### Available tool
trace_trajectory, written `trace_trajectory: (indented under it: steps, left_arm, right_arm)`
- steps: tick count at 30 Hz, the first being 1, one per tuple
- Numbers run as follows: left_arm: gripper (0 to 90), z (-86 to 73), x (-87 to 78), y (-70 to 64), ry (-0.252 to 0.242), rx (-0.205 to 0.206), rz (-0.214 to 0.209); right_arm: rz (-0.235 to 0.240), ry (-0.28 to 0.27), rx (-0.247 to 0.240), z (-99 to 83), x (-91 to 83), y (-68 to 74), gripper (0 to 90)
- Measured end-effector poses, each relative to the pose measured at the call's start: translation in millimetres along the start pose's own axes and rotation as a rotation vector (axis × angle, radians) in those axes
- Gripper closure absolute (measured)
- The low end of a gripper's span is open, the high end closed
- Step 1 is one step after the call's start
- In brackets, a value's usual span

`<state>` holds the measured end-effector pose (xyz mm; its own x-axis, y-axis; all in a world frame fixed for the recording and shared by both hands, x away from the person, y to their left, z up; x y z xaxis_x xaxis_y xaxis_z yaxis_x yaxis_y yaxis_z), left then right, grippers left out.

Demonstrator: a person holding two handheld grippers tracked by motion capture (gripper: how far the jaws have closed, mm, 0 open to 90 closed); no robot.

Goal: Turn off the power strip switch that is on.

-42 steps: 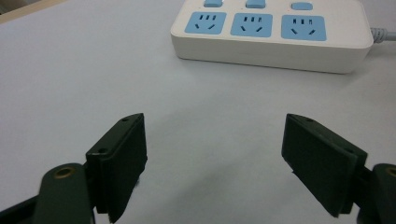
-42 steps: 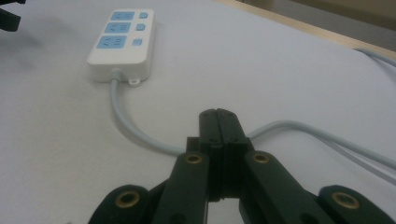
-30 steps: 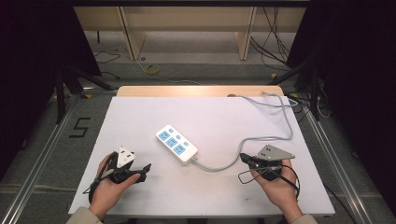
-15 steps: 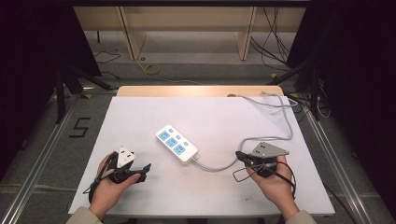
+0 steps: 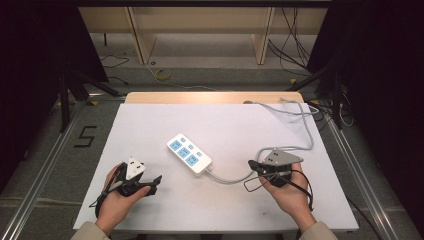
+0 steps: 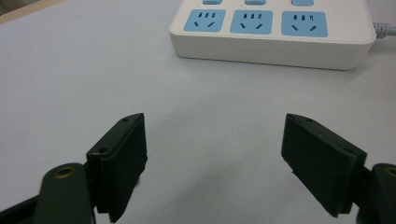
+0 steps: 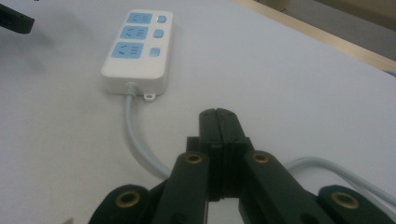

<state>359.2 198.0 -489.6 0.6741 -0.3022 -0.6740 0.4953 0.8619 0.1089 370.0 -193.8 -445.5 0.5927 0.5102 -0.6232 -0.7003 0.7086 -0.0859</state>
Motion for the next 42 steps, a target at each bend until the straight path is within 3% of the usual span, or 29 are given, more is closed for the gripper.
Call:
trace_trajectory:
  steps: [42]
  left_arm:
    - [22.3, 0.7, 2.5, -2.7, 0.009, 0.013, -0.003]
  right_arm:
    - [0.035, 0.055, -0.009, 23.6, 18.2, 8.5, 90.0]
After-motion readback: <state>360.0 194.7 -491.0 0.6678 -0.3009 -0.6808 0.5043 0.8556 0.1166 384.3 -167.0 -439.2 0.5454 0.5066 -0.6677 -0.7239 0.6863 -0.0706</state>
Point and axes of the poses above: each handheld gripper's, and its own axes: x roughly forward along the jaws, z roughly out of its top, y roughly to its left, the point moved 3 cm from there along x, roughly forward along the jaws, and after that the axes turned 5 degrees about y, right-handed, at the moved point
